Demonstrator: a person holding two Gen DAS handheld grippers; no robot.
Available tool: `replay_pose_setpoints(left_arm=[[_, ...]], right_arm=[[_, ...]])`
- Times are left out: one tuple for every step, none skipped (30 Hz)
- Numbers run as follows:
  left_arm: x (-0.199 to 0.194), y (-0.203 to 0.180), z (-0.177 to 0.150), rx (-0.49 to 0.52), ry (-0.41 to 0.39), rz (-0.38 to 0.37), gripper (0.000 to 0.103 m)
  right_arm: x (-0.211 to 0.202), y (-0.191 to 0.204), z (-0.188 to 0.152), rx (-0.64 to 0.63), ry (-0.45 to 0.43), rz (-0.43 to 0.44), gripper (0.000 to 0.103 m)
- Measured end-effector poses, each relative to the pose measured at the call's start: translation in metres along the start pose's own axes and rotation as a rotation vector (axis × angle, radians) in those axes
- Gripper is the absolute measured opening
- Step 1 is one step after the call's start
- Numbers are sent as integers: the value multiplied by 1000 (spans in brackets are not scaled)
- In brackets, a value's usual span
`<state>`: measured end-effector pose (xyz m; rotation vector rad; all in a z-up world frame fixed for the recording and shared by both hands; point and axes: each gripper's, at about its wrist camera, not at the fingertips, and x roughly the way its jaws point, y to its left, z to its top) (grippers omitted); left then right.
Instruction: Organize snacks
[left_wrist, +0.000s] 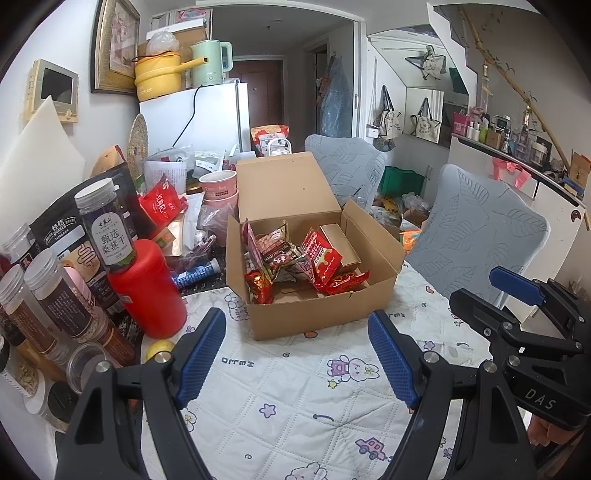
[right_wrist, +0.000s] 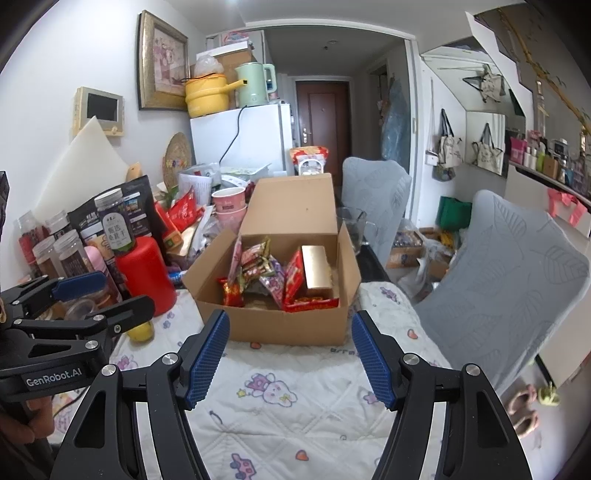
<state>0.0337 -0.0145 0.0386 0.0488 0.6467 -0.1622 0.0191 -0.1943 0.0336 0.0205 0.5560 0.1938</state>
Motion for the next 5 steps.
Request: replay_pose_setpoints(left_arm=[[0, 1, 0, -2, 1, -1, 80], [1, 1, 0, -3, 1, -2, 80], [1, 2, 0, -4, -1, -3, 80], [1, 2, 0, -4, -2, -6, 80], [1, 2, -1, -4, -2, -12, 80]], right_arm=[[1, 1, 0, 0, 0, 1, 69], [1, 2, 0, 0, 0, 1, 69], [1, 1, 0, -1, 1, 2, 69], [1, 2, 0, -2, 1, 3, 69], [2, 2, 0, -3, 2, 4, 69]])
